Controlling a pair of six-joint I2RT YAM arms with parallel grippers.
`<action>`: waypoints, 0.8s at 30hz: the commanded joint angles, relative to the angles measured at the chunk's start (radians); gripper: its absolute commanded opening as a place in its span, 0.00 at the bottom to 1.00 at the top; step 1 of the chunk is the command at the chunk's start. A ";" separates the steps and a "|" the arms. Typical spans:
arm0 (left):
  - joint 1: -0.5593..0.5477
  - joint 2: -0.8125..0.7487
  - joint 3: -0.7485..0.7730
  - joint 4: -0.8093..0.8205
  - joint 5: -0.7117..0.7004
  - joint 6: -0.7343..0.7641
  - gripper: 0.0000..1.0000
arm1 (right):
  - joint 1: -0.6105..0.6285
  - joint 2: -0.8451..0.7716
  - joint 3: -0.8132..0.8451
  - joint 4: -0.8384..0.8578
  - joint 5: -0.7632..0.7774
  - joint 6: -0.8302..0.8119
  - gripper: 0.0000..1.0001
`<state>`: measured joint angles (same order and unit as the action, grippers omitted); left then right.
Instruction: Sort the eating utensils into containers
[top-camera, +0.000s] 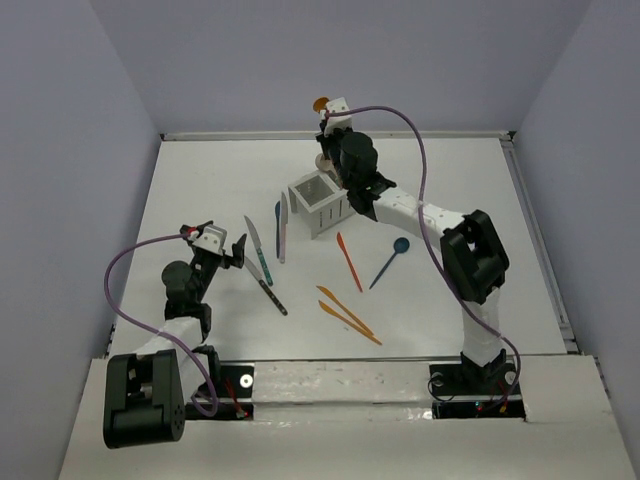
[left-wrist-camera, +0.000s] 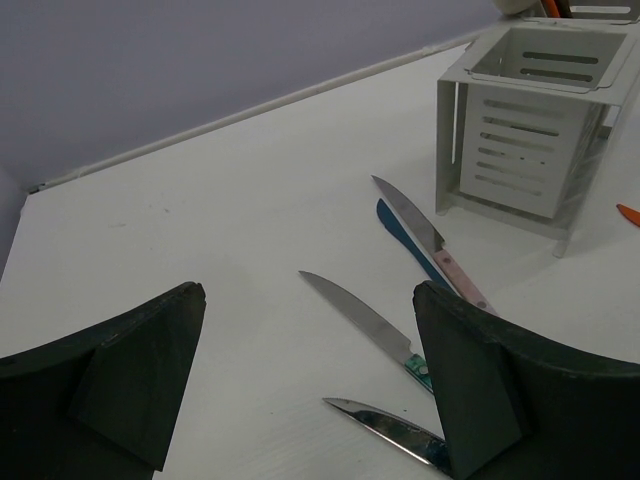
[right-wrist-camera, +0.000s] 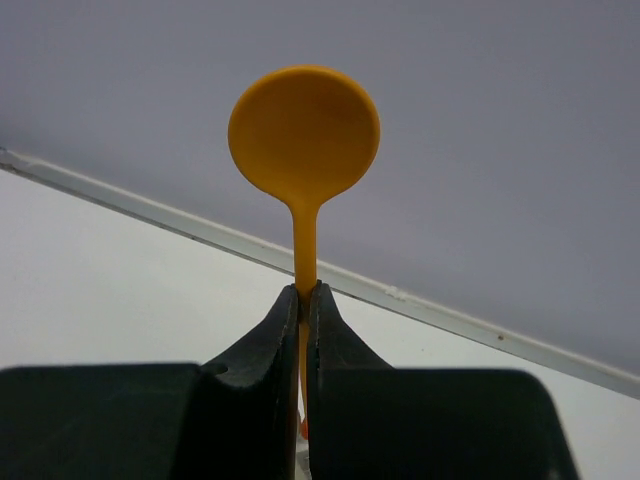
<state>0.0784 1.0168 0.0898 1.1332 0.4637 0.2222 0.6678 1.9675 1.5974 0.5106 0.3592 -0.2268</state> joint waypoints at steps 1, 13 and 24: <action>-0.005 -0.012 -0.002 0.083 0.007 0.020 0.98 | -0.031 0.083 0.093 0.158 0.086 -0.086 0.00; -0.005 -0.012 -0.002 0.080 0.010 0.022 0.98 | -0.042 0.048 -0.189 0.217 0.077 0.069 0.00; -0.005 -0.011 -0.001 0.080 0.010 0.022 0.99 | -0.042 -0.002 -0.298 0.195 0.032 0.145 0.00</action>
<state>0.0784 1.0168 0.0898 1.1332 0.4648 0.2241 0.6231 2.0480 1.3251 0.6281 0.4053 -0.1276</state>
